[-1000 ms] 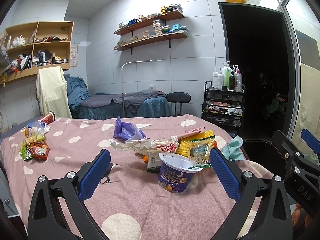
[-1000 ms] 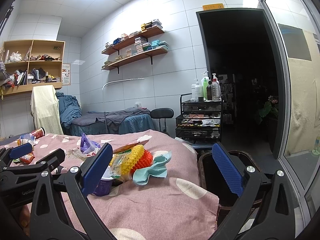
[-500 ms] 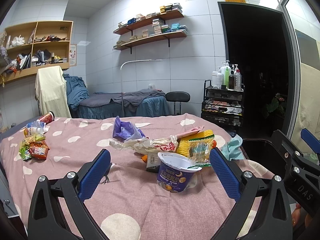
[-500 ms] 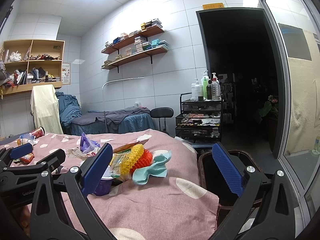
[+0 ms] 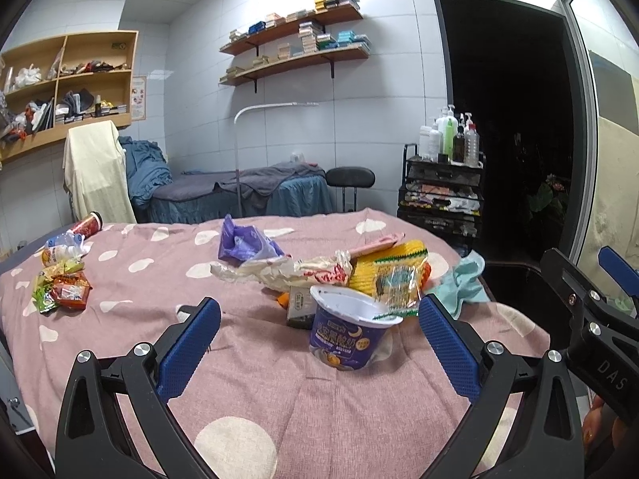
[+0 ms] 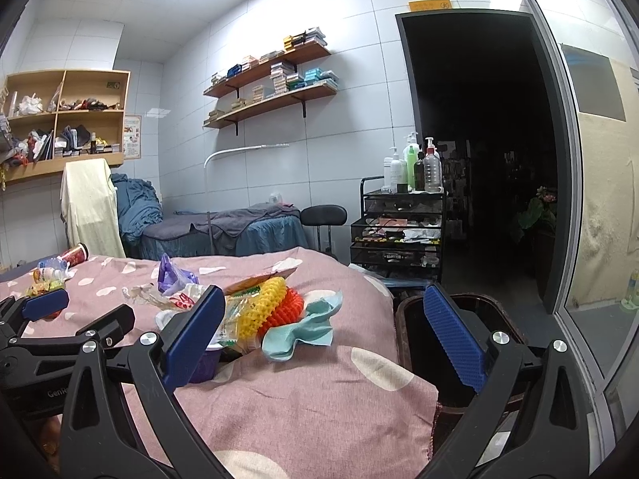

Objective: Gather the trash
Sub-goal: 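Grasp the clear plastic wrapper with the right tool while the left tool grasps the purple yogurt cup, then carry the wrapper to the brown bin and open the right tool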

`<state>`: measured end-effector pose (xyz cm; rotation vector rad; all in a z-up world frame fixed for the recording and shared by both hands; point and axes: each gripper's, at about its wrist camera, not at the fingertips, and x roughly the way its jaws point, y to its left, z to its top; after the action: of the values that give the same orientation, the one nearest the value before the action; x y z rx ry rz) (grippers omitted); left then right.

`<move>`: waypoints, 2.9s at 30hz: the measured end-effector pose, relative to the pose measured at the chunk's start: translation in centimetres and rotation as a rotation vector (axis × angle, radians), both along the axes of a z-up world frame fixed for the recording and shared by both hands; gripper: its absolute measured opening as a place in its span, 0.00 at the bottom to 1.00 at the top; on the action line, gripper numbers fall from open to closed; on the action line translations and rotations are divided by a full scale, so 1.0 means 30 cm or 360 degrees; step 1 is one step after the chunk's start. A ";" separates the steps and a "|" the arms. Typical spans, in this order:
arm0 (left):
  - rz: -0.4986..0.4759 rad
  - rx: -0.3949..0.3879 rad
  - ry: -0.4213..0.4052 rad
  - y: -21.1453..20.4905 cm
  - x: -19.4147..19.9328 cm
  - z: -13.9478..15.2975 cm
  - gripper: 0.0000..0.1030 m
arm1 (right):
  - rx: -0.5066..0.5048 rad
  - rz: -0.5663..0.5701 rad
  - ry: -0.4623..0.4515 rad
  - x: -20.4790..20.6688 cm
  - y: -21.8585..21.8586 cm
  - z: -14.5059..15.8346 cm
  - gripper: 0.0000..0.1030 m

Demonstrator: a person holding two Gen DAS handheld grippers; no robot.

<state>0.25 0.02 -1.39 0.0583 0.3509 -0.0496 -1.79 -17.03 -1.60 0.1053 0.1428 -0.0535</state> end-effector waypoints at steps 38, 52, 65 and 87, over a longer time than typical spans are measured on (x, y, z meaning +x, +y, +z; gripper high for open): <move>-0.0084 -0.0136 0.0549 0.162 0.233 -0.071 0.95 | 0.0352 0.0760 0.1007 0.546 0.135 -0.110 0.38; -0.0138 -0.0293 0.0674 0.163 0.280 -0.072 0.95 | 0.0366 0.0810 0.0882 0.492 0.124 -0.077 0.14; -0.0115 -0.0206 0.0907 0.082 0.434 -0.092 0.83 | 0.0253 0.0733 0.0789 0.420 0.086 -0.075 0.14; -0.0131 -0.0207 0.0902 0.085 0.362 -0.097 0.08 | 0.0330 0.0586 0.0744 0.350 -0.047 -0.094 0.14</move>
<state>11.11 2.57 -4.28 -0.0729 0.9104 -0.1716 8.70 -18.45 -4.41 0.2712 0.6329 0.3076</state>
